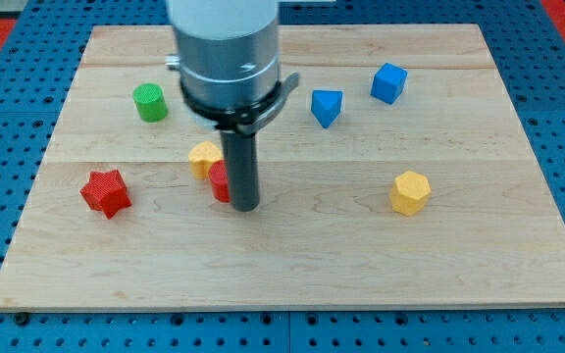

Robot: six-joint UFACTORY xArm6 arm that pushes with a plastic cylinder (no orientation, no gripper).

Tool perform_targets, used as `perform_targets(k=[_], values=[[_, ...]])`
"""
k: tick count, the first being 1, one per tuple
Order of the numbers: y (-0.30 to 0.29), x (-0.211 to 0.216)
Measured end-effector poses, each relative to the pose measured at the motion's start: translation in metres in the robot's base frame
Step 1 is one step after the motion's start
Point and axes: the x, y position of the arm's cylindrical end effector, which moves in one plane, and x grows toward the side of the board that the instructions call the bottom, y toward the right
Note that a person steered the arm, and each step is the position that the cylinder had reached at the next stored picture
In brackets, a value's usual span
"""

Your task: Slightly move the red circle diagonal to the yellow heart

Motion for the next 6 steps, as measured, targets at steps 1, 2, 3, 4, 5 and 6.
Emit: perform_targets(k=[1,2,3,4,5,6], values=[[0.002,0.005],[-0.033,0.011],[-0.071,0.021],[-0.071,0.001],[-0.053,-0.011],[-0.003,-0.015]])
